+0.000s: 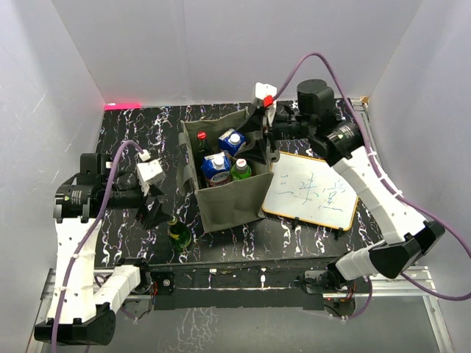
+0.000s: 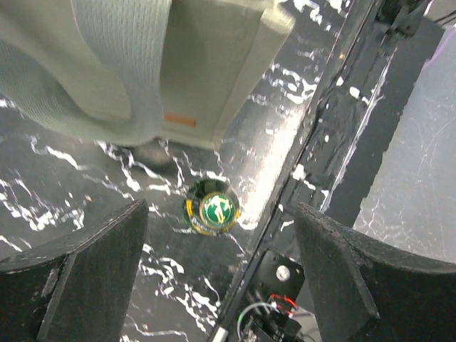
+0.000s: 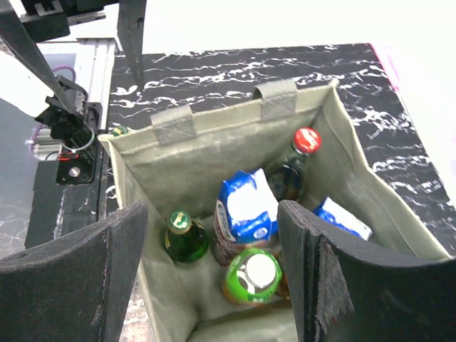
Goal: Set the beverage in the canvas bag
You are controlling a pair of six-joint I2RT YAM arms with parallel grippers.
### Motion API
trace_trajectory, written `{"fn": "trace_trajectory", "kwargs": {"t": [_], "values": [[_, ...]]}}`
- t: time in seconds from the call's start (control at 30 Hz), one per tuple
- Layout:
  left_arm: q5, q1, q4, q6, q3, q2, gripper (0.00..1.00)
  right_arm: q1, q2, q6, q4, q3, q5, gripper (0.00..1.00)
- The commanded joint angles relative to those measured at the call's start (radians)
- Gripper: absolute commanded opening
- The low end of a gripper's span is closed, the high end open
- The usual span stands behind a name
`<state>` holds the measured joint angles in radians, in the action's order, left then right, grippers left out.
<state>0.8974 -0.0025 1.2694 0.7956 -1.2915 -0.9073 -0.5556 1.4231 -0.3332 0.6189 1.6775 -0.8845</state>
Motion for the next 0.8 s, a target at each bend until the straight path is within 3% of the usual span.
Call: {"fn": "trace_trajectory", "kwargs": {"t": [0.0, 0.23, 0.43, 0.7, 0.77], "values": [[-0.132, 0.007, 0.07, 0.031, 0.065, 0.027, 0.82, 0.05, -0.064, 0.033, -0.034, -0.02, -0.011, 0.76], [-0.21, 0.005, 0.055, 0.035, 0.155, -0.035, 0.81, 0.114, -0.093, 0.066, -0.069, -0.055, -0.052, 0.76], [-0.171, -0.022, 0.036, 0.04, 0.188, -0.071, 0.81, 0.138, -0.107, 0.069, -0.073, -0.075, -0.058, 0.76], [-0.309, -0.254, -0.112, -0.112, 0.264, -0.098, 0.72, 0.145, -0.1, 0.067, -0.077, -0.088, -0.064, 0.76], [-0.305, -0.262, -0.115, -0.106, 0.269, -0.114, 0.68, 0.146, -0.103, 0.06, -0.077, -0.098, -0.062, 0.77]]}}
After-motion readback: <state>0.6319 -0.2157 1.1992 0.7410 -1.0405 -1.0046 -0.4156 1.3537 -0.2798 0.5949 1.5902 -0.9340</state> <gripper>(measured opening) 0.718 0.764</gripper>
